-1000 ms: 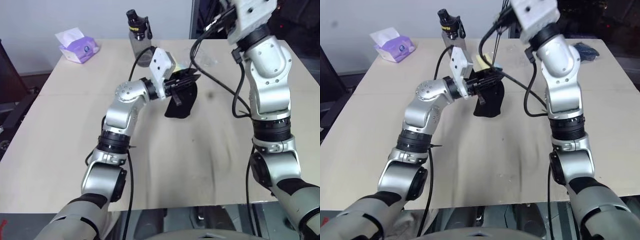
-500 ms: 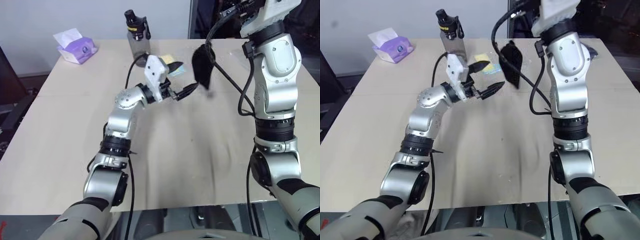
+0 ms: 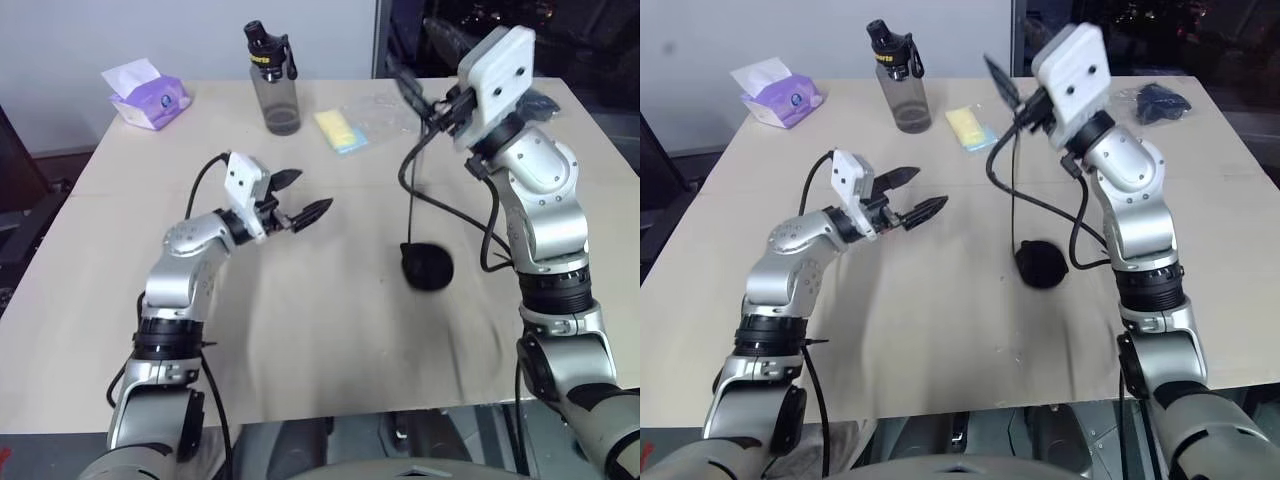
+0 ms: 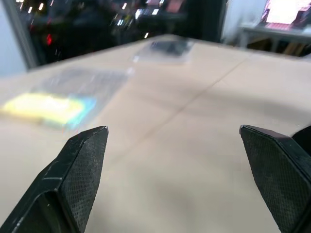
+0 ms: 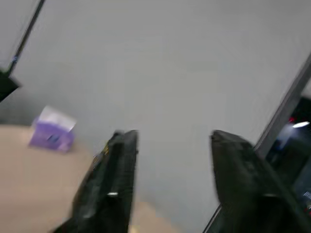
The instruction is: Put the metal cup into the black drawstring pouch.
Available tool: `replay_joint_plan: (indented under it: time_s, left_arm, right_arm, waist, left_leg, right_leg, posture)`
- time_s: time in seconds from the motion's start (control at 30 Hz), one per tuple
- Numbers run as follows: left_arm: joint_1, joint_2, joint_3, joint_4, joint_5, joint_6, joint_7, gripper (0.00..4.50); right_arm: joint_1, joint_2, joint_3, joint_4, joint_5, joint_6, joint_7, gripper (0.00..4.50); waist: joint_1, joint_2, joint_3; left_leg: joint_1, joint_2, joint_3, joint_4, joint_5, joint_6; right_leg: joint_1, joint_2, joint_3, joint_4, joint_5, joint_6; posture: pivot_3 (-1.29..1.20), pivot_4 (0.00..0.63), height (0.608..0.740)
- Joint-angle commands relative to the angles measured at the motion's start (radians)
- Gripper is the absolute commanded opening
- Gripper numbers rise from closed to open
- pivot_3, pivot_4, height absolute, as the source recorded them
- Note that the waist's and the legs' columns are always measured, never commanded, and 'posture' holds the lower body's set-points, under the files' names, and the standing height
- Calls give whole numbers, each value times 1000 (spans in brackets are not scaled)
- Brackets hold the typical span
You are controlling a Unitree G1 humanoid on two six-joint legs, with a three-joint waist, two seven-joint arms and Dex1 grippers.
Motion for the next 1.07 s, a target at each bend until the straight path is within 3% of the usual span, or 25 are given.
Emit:
replay_joint_plan:
  time_s: [0.03,0.2,0.33,0.53,0.67,0.83,1.07]
  left_arm:
    - [67,43,8,-79,9,6,-12,4500]
    - [198,90,14,-149,28,1,-13,4500]
    - [342,119,33,-212,71,-36,15,4500]
    - [501,118,44,-312,51,-35,24,4500]
    - [563,92,43,-310,74,-87,54,4500]
    - [612,72,42,-311,84,-131,75,4500]
    - [611,70,38,-292,102,-174,86,4500]
  right_arm:
    - [27,-44,-35,-27,53,24,60,3777]
    - [141,-148,-123,11,173,65,185,3777]
    - [397,-256,-268,47,358,123,387,3777]
    - [619,-334,-353,249,413,-16,655,3777]
    - [652,-350,-362,419,383,-115,737,3777]
    - [652,-381,-332,606,317,-292,857,3777]
    - [634,-369,-336,684,329,-383,952,3777]
  waist:
    - [0,0,0]
    - [6,0,0]
    - [21,-1,0]
    - [21,0,0]
    - [15,1,0]
    - [18,1,0]
    - [18,1,0]
  left_leg:
    - [0,0,0,0,0,0]
    - [0,0,0,0,0,0]
    - [0,0,0,0,0,0]
    - [2,0,3,-1,0,0]
    - [22,2,6,-3,0,0]
    - [23,2,8,-2,0,0]
    - [22,2,8,-2,0,0]
  right_leg:
    - [0,0,0,0,0,0]
    - [0,0,0,0,0,0]
    - [1,-1,0,-2,0,0]
    - [2,-1,2,-3,-1,0]
    - [19,0,3,-4,-6,-1]
    - [19,0,5,-4,-6,-1]
    - [19,1,6,-4,-5,-4]
  posture:
    - [0,150,740]
    - [0,150,740]
    - [0,150,740]
    - [0,150,740]
    - [0,150,740]
    - [0,150,740]
    - [0,150,740]
